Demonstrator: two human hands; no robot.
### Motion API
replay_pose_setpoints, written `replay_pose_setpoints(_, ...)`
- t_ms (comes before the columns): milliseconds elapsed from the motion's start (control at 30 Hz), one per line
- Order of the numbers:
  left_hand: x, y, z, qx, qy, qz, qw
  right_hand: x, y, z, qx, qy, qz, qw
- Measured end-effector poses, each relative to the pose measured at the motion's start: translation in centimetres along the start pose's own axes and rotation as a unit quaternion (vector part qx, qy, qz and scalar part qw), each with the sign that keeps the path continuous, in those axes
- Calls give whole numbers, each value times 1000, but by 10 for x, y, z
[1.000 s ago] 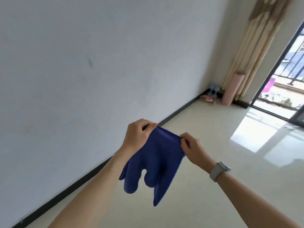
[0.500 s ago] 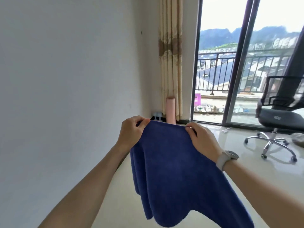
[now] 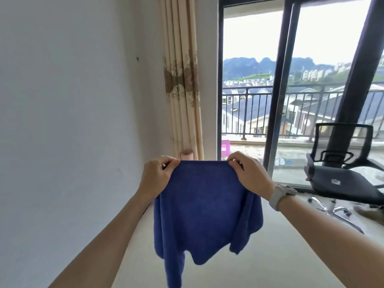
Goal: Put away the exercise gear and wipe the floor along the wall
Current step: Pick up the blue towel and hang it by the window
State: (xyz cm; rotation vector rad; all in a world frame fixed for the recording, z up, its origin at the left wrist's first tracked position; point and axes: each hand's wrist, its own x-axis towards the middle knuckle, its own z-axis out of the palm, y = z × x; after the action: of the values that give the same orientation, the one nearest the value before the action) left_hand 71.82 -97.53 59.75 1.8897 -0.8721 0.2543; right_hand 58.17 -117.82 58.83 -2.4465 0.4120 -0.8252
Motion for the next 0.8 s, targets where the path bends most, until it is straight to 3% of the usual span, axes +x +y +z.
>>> replay_pose_setpoints(233,172,-42,79,39,33,42,998,181,90,20,7,16,-42,999)
replay_pose_setpoints(367,274,-63,109,53,63,34,996,303,130,33,31,-17,-69,997)
replay_pose_setpoints(800,547,-209,114,129,80,-28,988,635,183,183,42,-78,-175,981)
